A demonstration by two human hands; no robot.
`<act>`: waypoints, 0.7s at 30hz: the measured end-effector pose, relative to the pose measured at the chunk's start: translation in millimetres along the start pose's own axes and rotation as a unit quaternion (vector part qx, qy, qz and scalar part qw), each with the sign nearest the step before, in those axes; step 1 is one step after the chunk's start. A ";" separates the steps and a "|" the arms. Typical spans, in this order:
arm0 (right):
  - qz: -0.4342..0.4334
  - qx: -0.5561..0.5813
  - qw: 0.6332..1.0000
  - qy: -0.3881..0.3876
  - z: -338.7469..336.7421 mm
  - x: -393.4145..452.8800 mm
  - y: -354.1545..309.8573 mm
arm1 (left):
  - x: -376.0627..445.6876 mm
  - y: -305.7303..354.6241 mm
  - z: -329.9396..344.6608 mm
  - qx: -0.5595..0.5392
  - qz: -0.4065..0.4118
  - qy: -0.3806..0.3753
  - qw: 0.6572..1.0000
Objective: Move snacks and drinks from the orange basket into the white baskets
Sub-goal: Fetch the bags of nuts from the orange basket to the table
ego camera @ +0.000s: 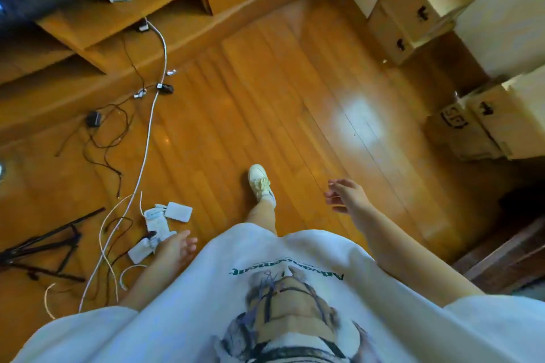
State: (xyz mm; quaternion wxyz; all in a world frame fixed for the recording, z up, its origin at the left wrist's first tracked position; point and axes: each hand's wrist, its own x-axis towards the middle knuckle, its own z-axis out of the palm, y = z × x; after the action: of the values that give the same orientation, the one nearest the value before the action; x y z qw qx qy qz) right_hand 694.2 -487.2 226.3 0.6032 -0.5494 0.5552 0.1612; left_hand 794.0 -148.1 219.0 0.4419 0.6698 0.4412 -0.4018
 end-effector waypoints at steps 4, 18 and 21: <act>0.027 0.021 0.999 0.021 2.9 15.9 -39.0 | 27.0 60.2 6.9 -0.039 -0.024 -0.031 0.998; 0.120 0.079 0.983 0.112 -6.2 94.2 -144.5 | 23.0 322.2 158.5 0.130 0.144 -0.105 0.975; 0.133 0.073 0.982 0.117 -14.3 126.3 -178.4 | 28.4 362.1 188.5 0.156 0.151 -0.109 0.970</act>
State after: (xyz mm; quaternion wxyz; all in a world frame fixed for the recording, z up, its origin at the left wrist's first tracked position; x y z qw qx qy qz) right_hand 872.5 -613.2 208.8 0.5455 -0.4406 0.7004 0.1334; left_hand 1116.8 -399.6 224.6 0.4331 0.7418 0.2158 -0.4644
